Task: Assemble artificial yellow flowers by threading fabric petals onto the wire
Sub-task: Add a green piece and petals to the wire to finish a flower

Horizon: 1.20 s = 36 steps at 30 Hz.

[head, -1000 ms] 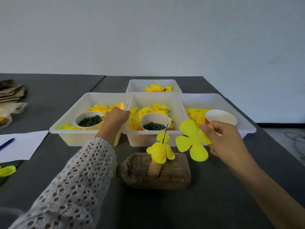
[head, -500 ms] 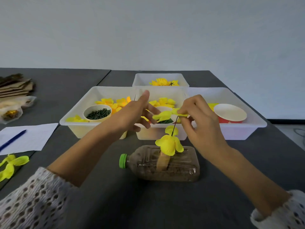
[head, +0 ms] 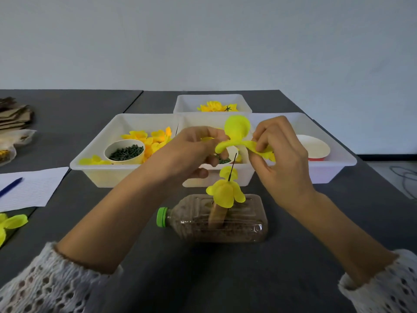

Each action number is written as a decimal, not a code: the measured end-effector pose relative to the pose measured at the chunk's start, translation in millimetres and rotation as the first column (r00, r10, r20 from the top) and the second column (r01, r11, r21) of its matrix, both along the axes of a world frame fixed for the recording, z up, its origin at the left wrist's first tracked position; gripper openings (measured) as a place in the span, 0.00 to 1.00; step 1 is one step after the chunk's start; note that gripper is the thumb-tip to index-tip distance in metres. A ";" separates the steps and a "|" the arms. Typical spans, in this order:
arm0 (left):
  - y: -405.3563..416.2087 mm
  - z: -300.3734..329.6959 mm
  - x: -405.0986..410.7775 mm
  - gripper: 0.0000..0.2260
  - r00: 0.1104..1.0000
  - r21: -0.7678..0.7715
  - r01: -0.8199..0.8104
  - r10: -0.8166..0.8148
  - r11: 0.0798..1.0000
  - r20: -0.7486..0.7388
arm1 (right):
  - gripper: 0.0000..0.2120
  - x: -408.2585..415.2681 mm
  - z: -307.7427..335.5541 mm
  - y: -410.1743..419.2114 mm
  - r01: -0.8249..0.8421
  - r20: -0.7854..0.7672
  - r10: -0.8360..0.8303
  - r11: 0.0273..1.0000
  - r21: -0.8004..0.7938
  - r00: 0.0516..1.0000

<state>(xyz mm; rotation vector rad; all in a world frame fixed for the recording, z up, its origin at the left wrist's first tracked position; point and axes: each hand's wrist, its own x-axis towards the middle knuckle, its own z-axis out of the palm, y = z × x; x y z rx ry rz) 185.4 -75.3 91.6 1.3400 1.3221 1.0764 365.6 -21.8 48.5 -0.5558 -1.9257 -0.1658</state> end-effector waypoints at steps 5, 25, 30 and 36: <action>-1.4 0.9 1.3 0.09 0.993 0.202 -0.020 0.043 0.979 -0.110 | 0.07 -1.0 2.0 -14.7 -0.452 -0.561 -0.010 0.580 -0.678 0.828; 23.7 -23.1 5.6 0.08 0.975 0.330 -0.139 0.187 0.934 -0.117 | 0.05 15.8 -1.6 -27.1 -0.416 -0.454 -0.080 0.286 -0.864 0.888; 33.3 -28.2 6.7 0.07 0.966 0.272 -0.238 0.257 0.932 -0.039 | 0.06 8.5 -16.3 -29.1 -0.394 -0.473 -0.150 0.371 -0.841 0.868; 38.7 -41.1 3.9 0.07 0.960 0.232 -0.230 0.259 0.945 -0.103 | 0.05 4.5 -30.2 -30.8 -0.362 -0.440 -0.166 0.358 -0.861 0.882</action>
